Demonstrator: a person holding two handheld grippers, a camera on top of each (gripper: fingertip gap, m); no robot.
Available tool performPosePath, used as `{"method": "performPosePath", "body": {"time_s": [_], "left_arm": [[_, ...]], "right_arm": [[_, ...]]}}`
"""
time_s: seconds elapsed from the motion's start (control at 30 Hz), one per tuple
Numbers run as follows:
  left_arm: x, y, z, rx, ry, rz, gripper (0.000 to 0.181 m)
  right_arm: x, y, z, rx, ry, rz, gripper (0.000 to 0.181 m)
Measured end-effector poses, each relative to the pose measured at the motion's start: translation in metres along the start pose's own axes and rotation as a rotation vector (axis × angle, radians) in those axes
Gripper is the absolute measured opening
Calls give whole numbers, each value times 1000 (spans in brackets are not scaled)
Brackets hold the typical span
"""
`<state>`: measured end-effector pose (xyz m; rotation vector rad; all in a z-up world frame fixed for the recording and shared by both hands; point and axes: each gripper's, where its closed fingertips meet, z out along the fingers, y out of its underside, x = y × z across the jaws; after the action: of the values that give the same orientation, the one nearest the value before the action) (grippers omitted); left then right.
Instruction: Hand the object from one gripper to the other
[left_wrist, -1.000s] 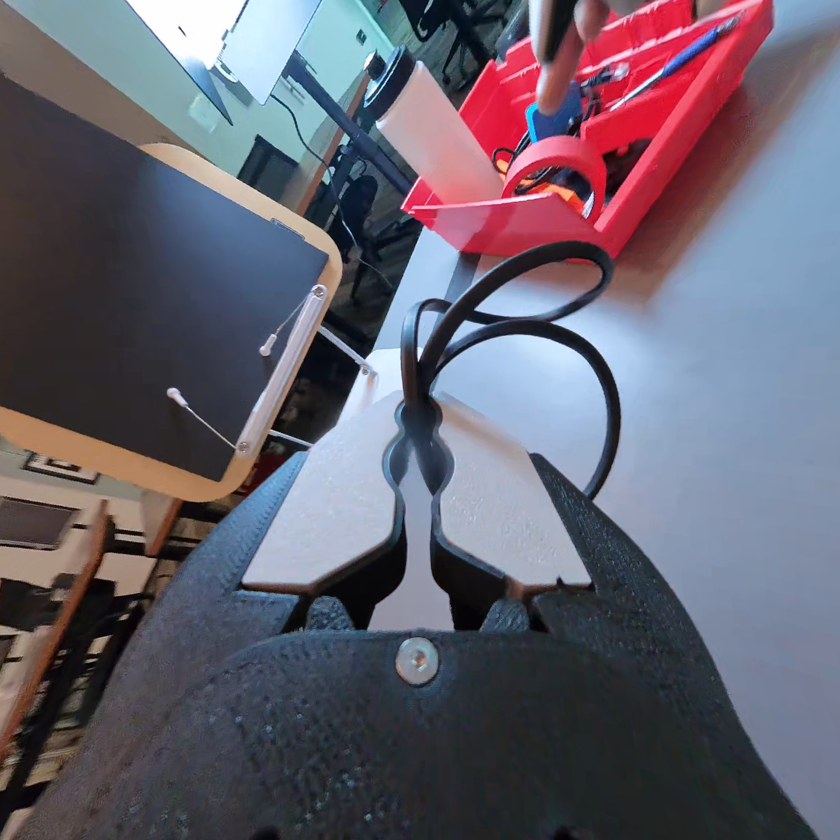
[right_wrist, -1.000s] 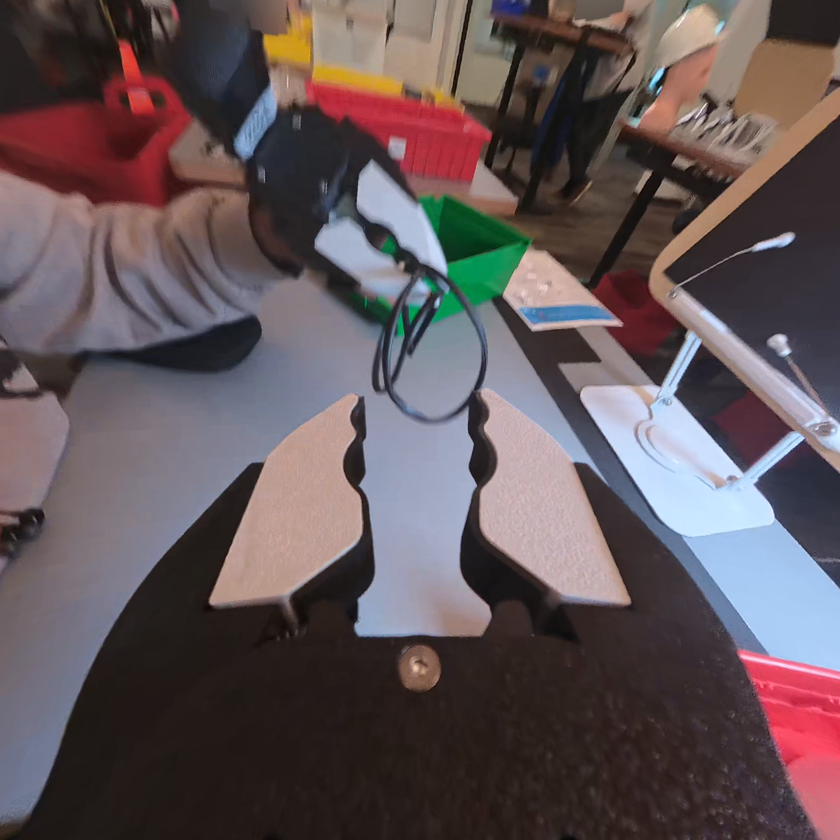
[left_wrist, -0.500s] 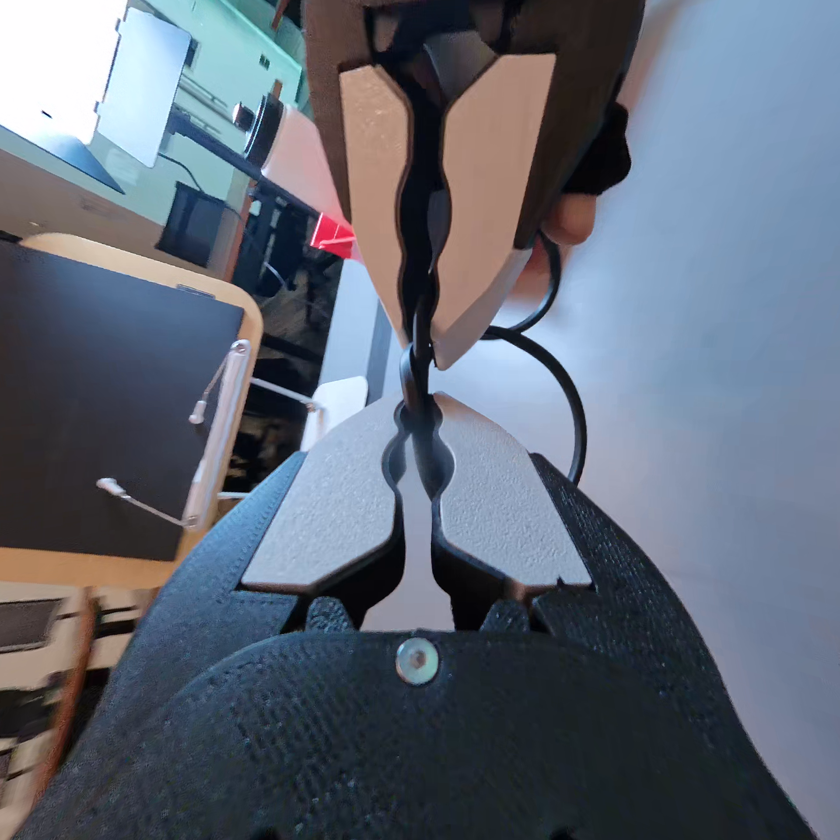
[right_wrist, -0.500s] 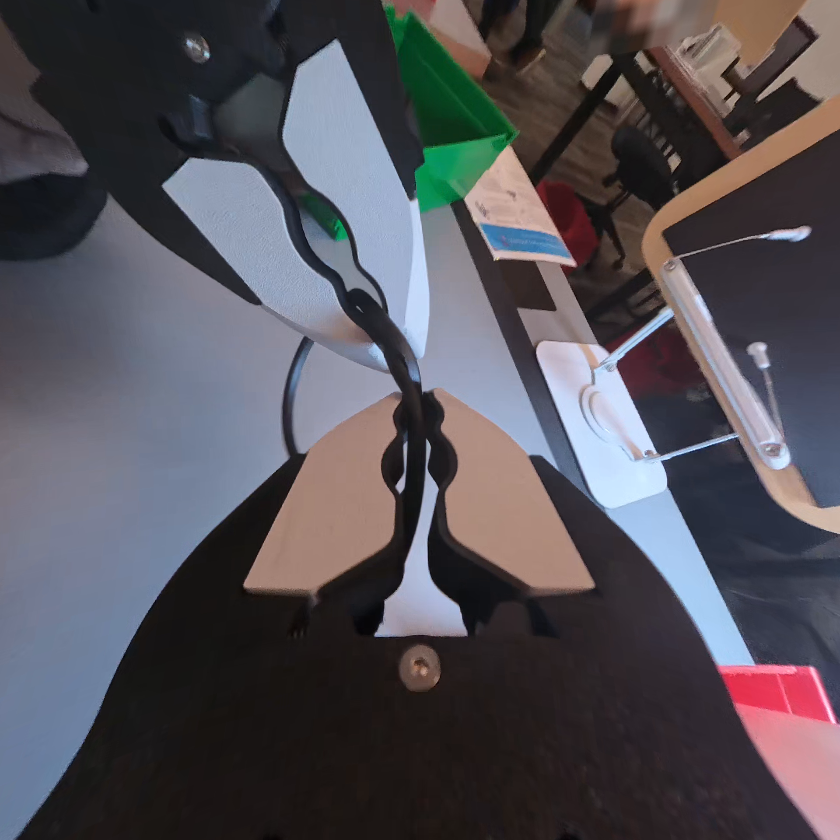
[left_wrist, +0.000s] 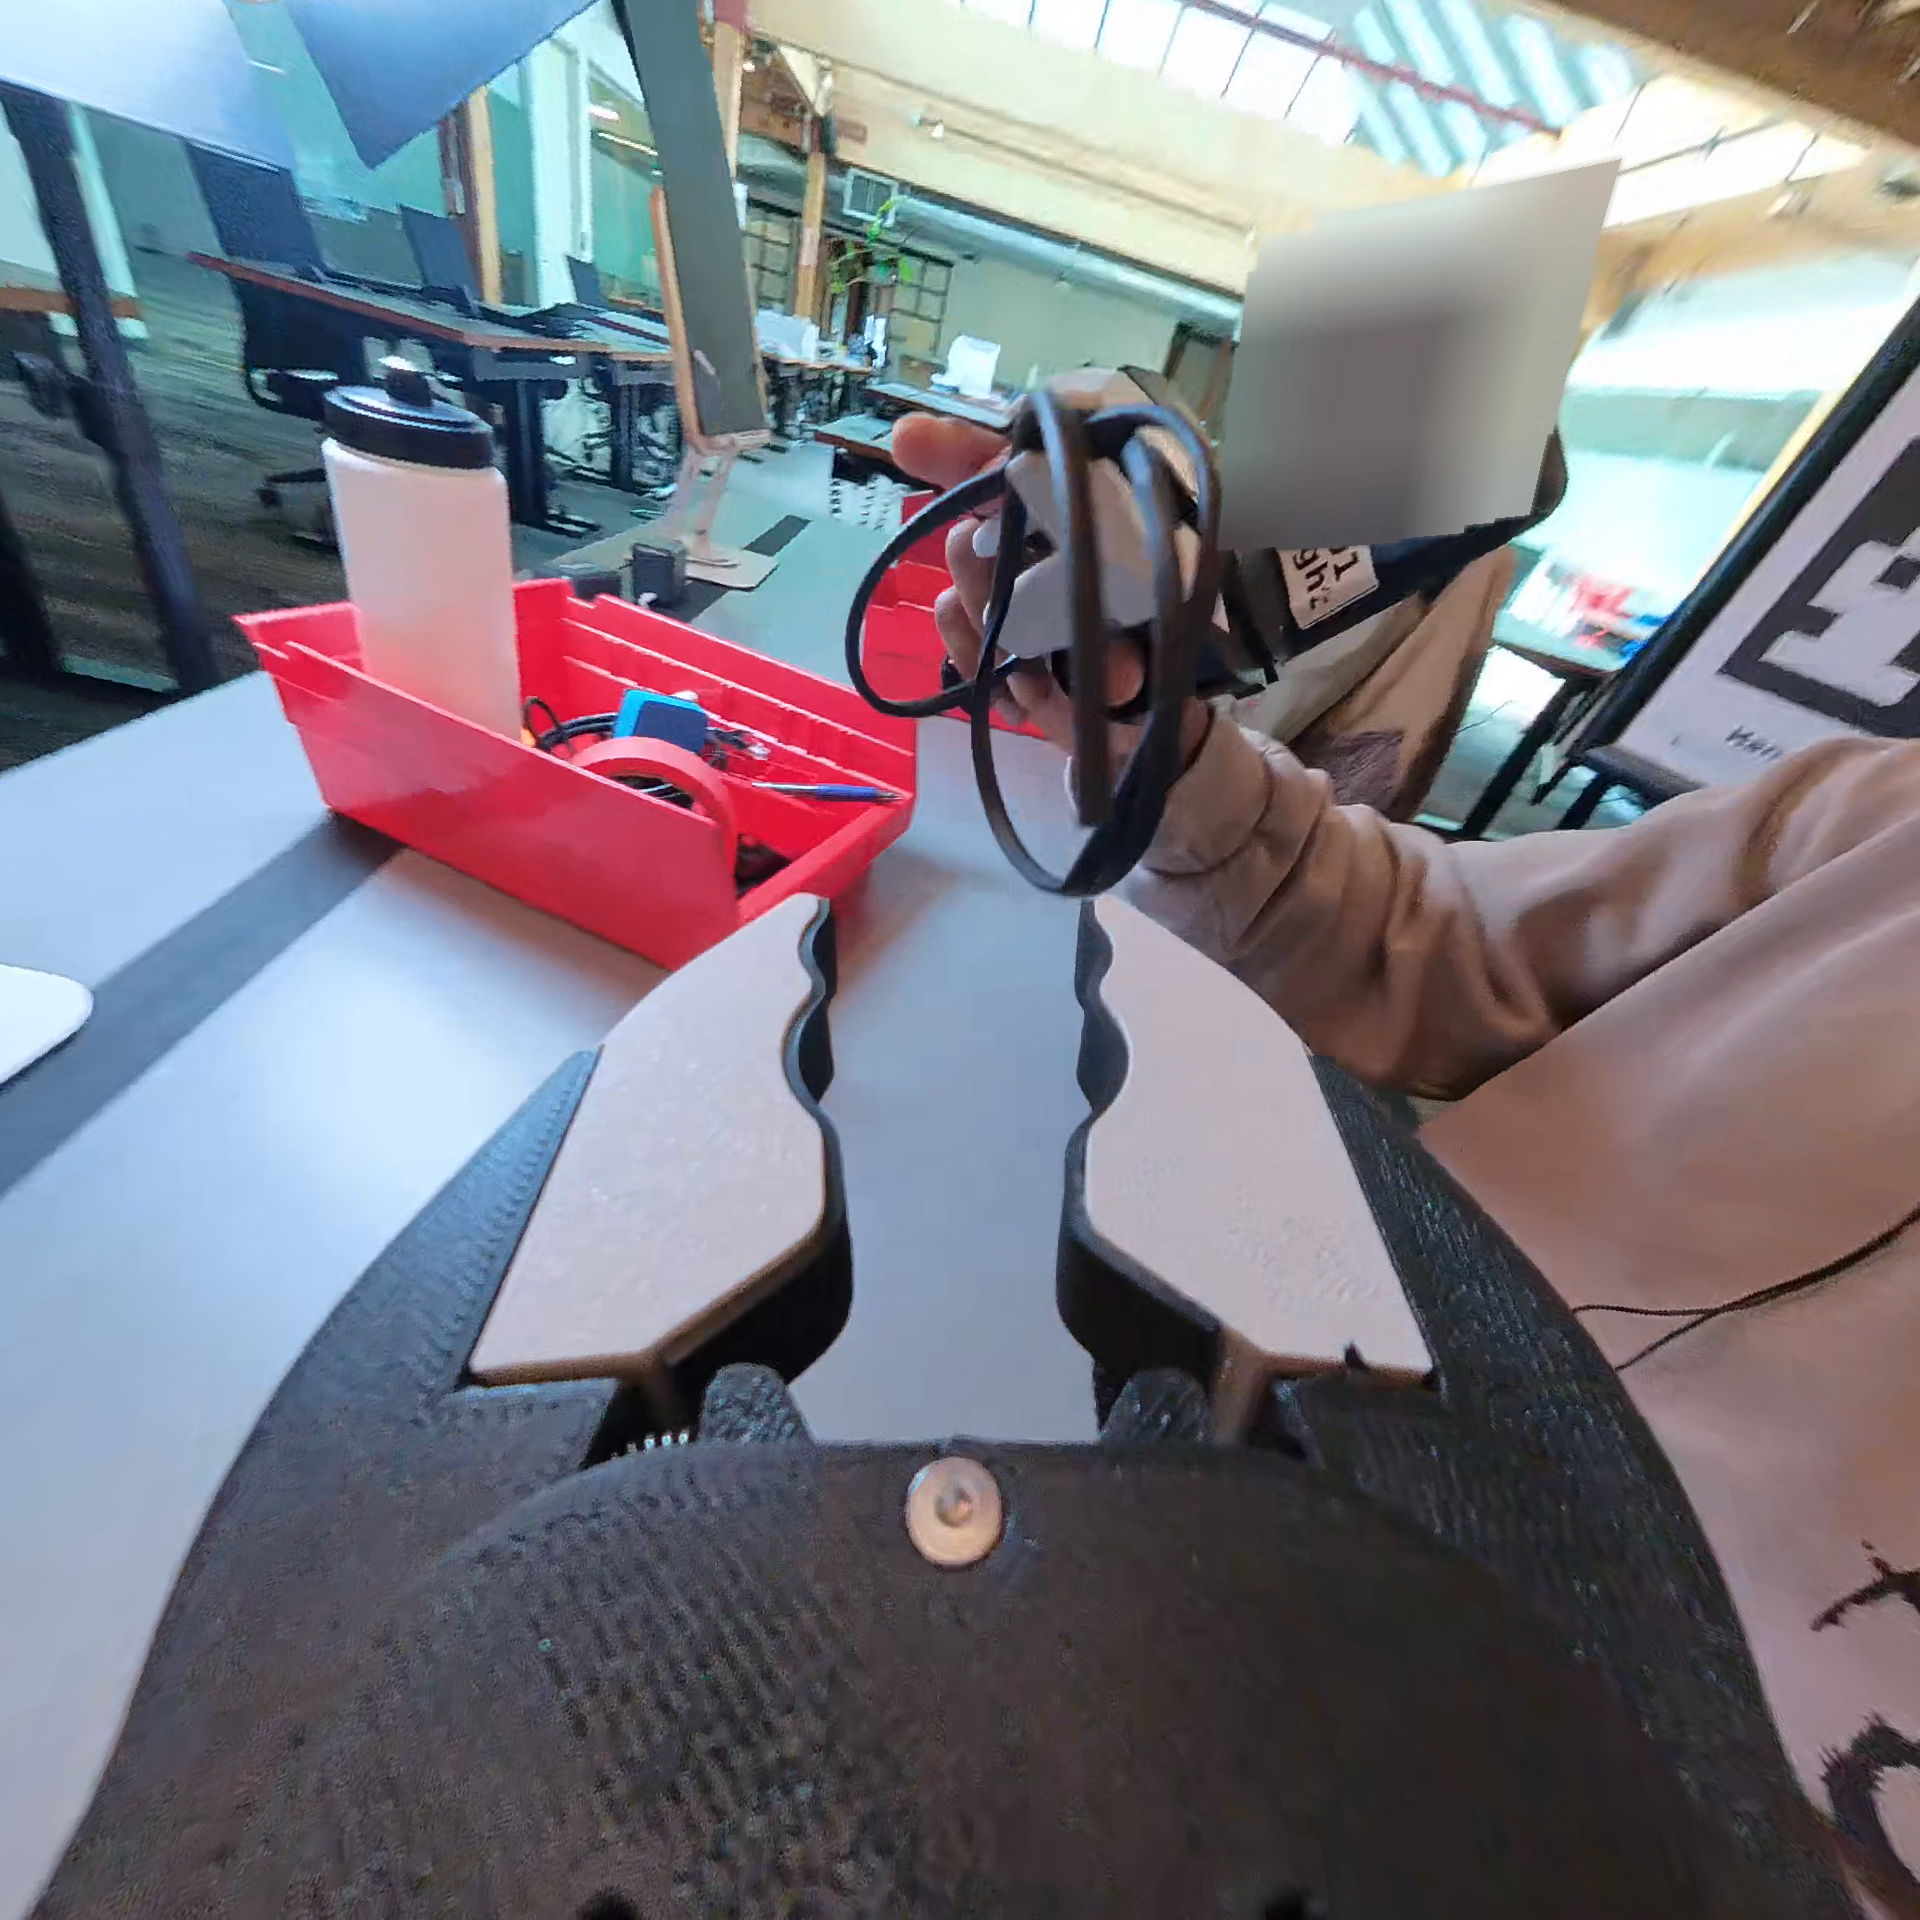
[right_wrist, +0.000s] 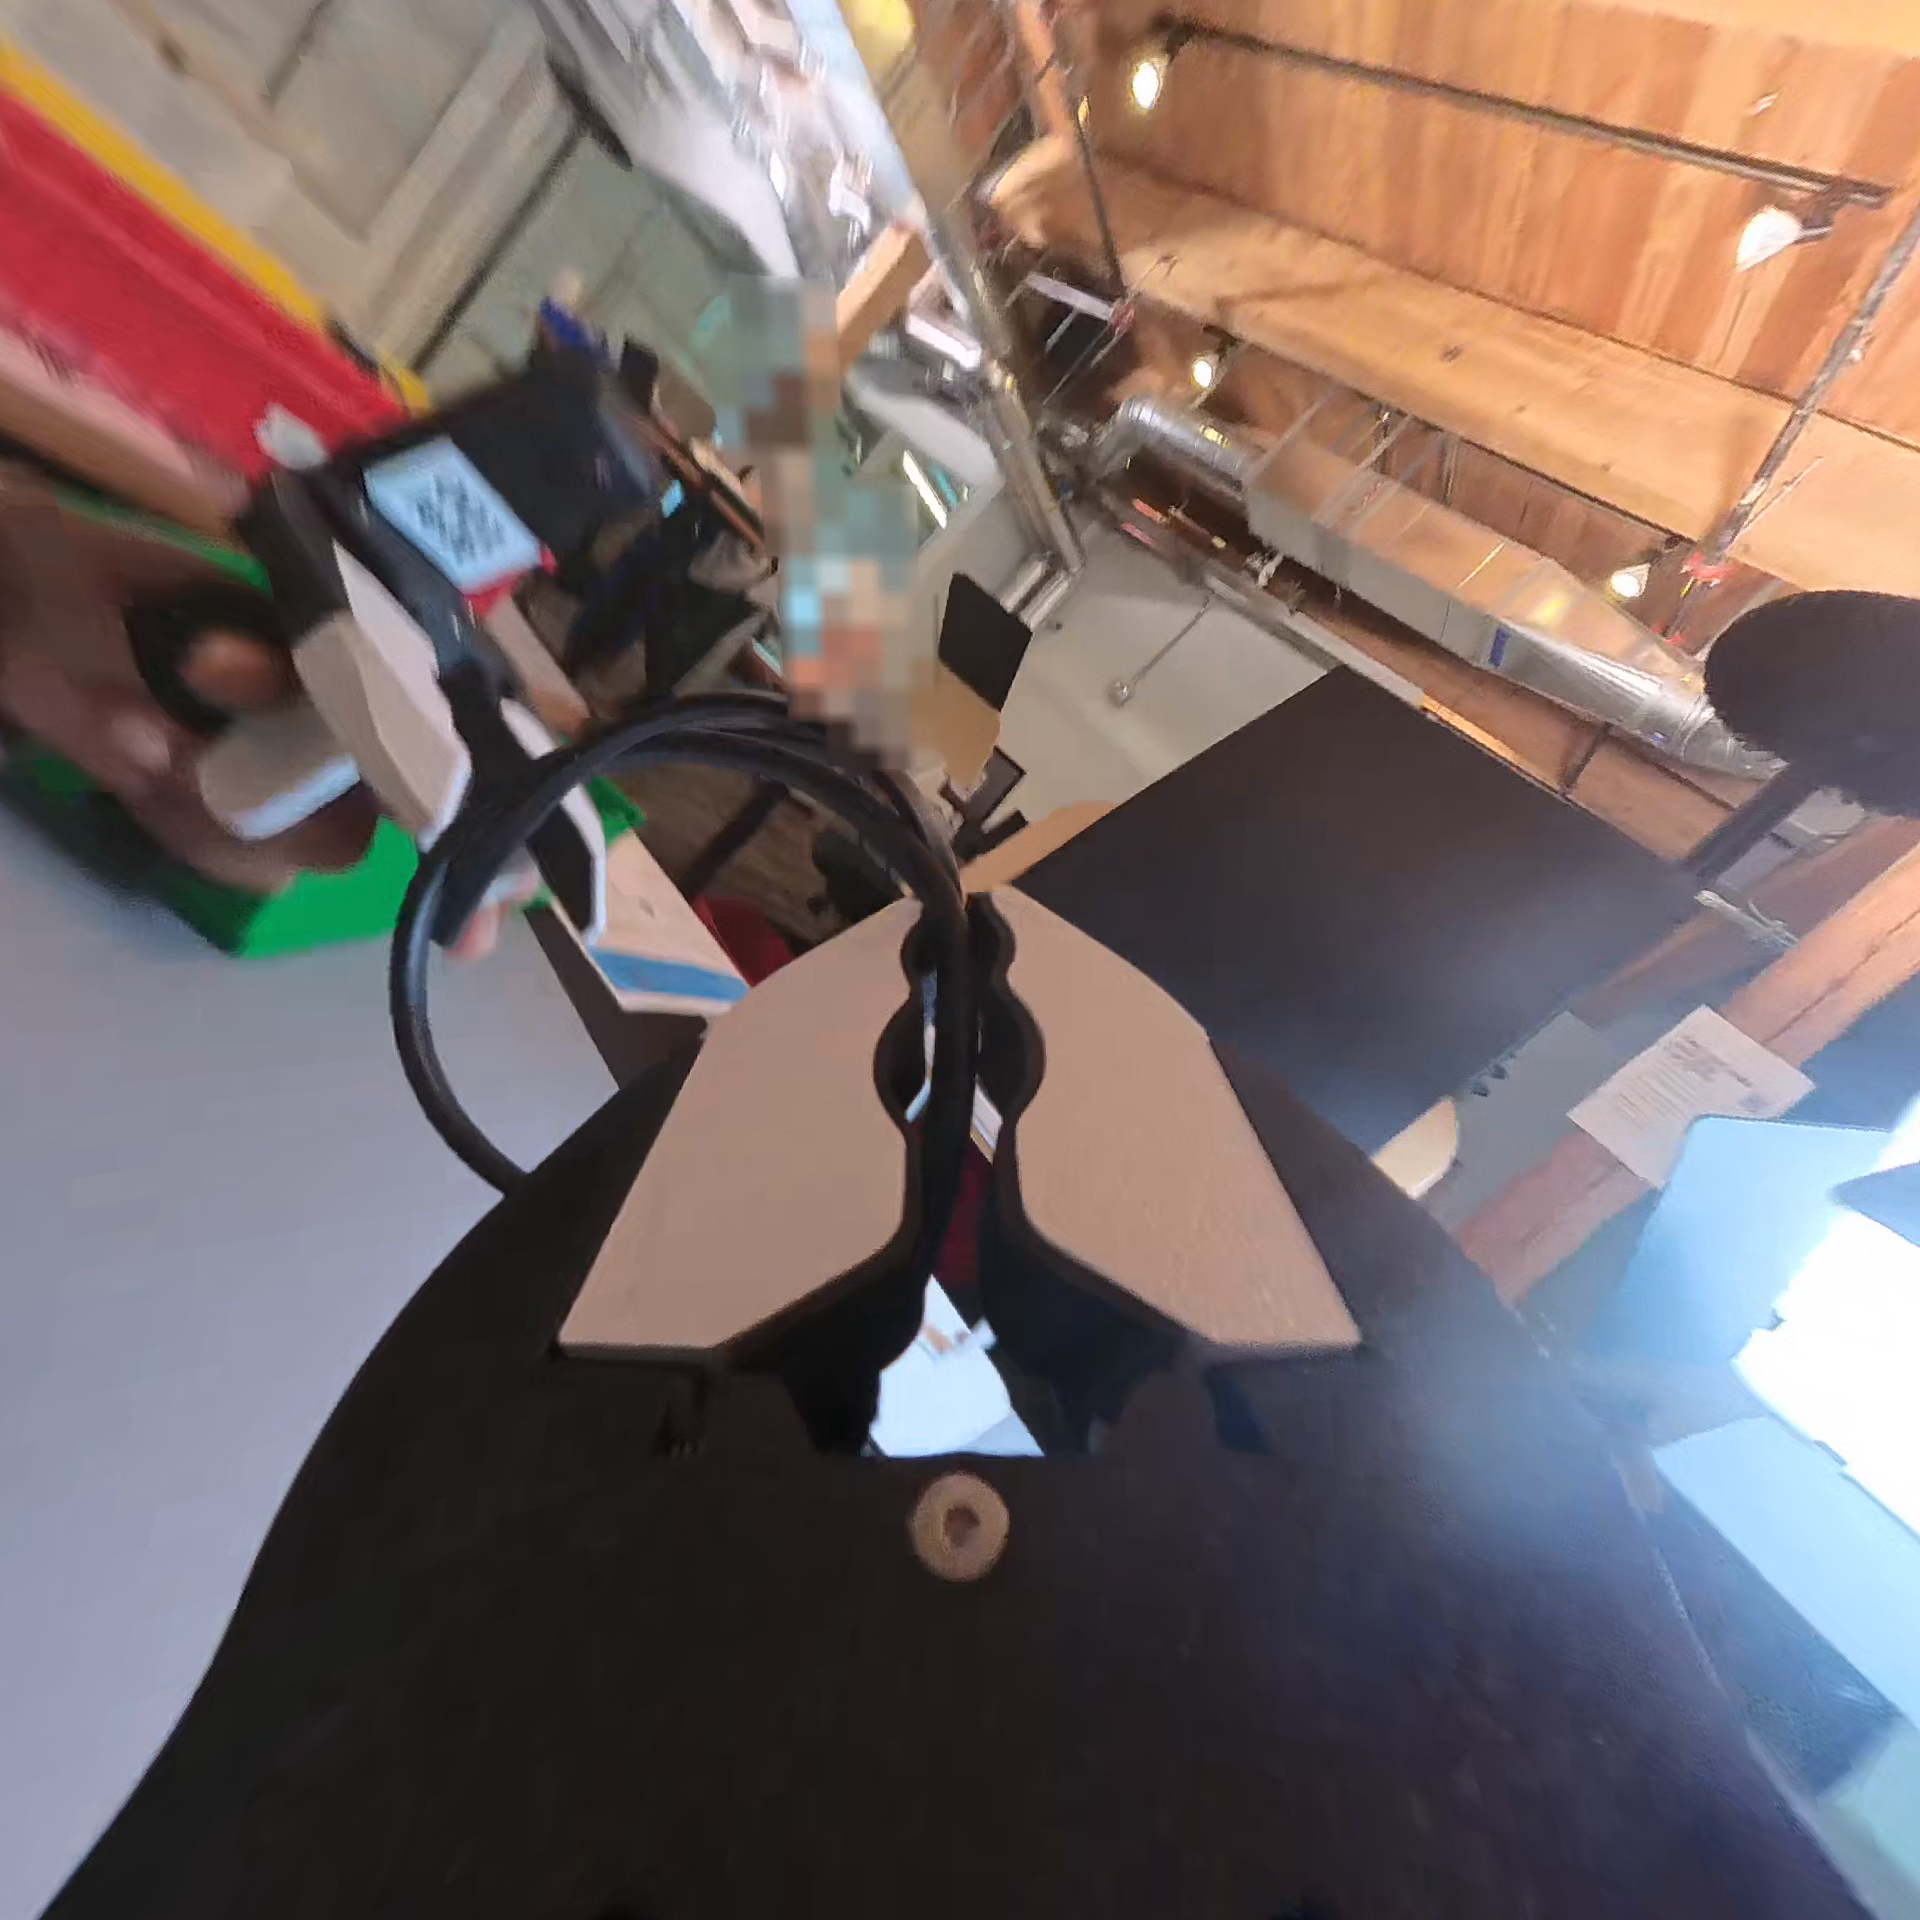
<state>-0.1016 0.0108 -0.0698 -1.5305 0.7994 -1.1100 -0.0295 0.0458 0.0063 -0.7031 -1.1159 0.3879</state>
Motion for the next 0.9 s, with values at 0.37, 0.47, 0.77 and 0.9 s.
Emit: {"method": "performPosePath", "body": {"time_s": [0.37, 0.47, 0.77, 0.9], "left_arm": [[51, 15, 31, 108, 389, -105, 43], [90, 22, 48, 66, 542, -110, 50], [94, 23, 69, 28, 413, 1, 6], [78, 23, 65, -31, 308, 45, 6]], "right_arm": [[-60, -74, -38, 501, -817, 931, 5], [-79, -74, -38, 461, -880, 902, 5], [-90, -58, -30, 369, -849, 824, 5], [-76, -42, -23, 309, -754, 795, 6]]}}
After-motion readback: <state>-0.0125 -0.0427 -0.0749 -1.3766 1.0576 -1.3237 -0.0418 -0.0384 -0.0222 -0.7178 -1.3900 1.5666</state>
